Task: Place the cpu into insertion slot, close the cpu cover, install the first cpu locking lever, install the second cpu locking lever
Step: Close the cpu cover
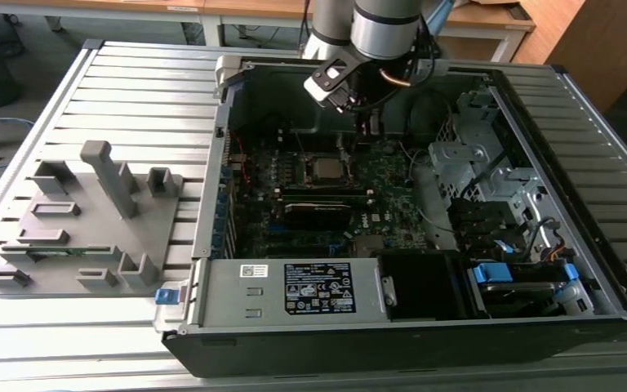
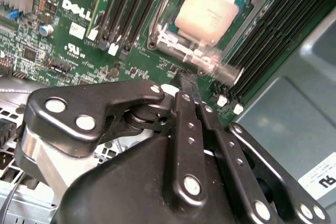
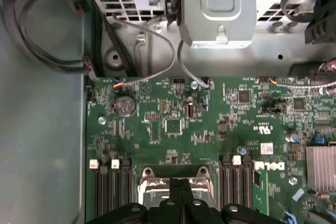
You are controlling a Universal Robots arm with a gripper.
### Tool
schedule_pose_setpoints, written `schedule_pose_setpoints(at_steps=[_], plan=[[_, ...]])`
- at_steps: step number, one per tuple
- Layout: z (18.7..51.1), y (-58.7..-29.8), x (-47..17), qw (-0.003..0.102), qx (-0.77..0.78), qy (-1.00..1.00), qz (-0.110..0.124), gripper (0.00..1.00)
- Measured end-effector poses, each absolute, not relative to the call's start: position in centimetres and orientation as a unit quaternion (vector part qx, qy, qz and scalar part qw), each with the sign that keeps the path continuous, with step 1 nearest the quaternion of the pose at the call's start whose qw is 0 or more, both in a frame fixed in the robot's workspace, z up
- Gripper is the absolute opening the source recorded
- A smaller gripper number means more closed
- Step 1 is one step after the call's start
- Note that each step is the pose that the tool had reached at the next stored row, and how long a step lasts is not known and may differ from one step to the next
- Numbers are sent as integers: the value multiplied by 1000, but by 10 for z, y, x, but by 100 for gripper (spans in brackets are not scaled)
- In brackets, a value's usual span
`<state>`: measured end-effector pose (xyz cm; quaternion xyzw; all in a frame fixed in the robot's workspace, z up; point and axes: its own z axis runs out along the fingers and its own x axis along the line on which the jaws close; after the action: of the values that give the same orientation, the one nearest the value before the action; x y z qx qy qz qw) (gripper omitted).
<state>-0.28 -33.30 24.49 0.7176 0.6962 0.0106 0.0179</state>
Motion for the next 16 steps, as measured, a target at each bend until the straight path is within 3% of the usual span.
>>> schedule_pose_setpoints(at_steps=[16], plan=[[245, -333, -5, 15, 718, 696, 8, 10]])
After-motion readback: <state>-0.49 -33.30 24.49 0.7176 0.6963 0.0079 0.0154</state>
